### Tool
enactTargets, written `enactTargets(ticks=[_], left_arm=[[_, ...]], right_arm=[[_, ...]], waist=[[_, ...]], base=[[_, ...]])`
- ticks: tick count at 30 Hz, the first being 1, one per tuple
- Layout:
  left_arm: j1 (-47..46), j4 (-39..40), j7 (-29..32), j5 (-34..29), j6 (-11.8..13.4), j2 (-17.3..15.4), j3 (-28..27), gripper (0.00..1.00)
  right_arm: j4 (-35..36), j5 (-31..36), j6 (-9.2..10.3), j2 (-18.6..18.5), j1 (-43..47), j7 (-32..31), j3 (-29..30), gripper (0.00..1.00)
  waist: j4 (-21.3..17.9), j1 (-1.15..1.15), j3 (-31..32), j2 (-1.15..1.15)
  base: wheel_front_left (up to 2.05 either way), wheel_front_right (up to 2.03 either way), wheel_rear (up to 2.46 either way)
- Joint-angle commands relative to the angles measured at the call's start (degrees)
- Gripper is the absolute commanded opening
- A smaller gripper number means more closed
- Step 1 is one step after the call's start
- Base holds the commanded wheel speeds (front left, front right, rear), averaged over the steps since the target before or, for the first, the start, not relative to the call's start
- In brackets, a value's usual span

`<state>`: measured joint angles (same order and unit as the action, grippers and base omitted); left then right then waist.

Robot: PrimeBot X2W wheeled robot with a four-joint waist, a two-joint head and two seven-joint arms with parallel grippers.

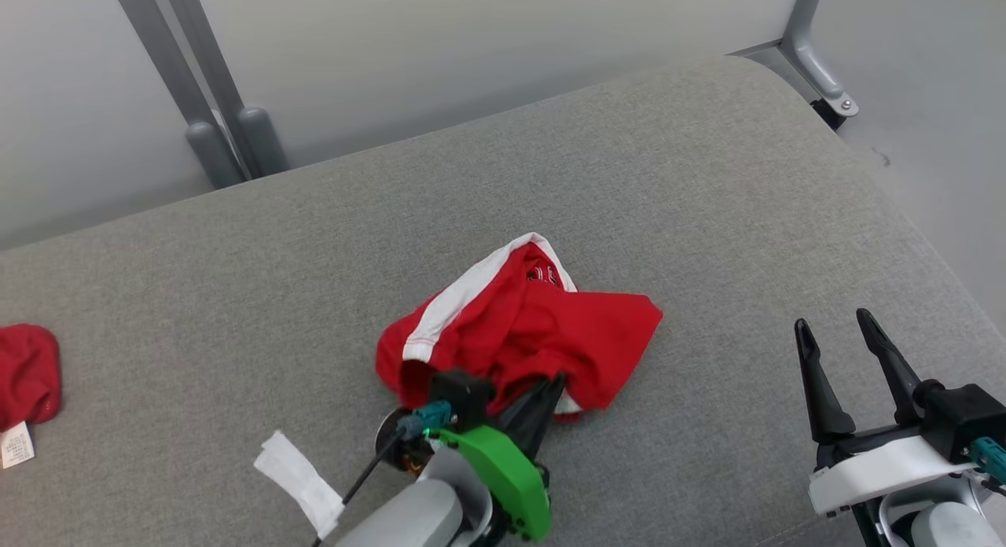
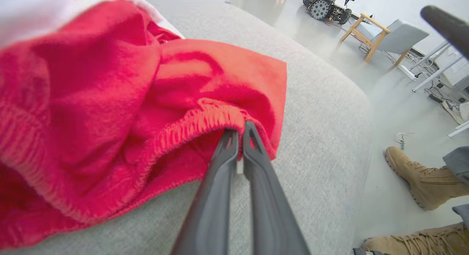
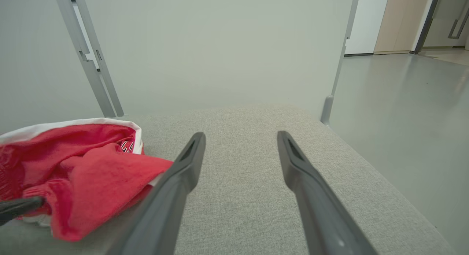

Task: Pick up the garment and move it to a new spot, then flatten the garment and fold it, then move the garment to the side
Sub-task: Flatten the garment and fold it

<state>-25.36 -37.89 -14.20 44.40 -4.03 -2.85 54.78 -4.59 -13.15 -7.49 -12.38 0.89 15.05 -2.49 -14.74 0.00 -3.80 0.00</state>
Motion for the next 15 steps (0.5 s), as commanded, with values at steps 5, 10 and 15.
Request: enactTargets(ticks=[5,10,15], left_arm=[[-6.6,9.9,-0.7,5.9,0.7,-0.2,-1.3,0.0],[-12.3,17.5,0.8,11.4,2.4,-0.2,-2.2,0.0],[-14.9,22.7,4.1,15.4,4.2,-0.6,-5.0,0.0]], right_arm=[[-0.1,-0.2,0.0,-0.1,-0.2,0.2,0.5,1.0],[-0.3,-0.4,0.0,-0.3,0.0,0.2,0.3,1.0],[-0.1,-0.6,0.0,-0.6,0.8,0.2,0.9,1.0]], waist=[[1.1,0.0,0.6,0.0],[1.7,0.0,1.5,0.0],[2.4,0.0,2.1,0.0]], base=[[0.0,0.0,0.0],[0.0,0.0,0.0],[0.0,0.0,0.0]])
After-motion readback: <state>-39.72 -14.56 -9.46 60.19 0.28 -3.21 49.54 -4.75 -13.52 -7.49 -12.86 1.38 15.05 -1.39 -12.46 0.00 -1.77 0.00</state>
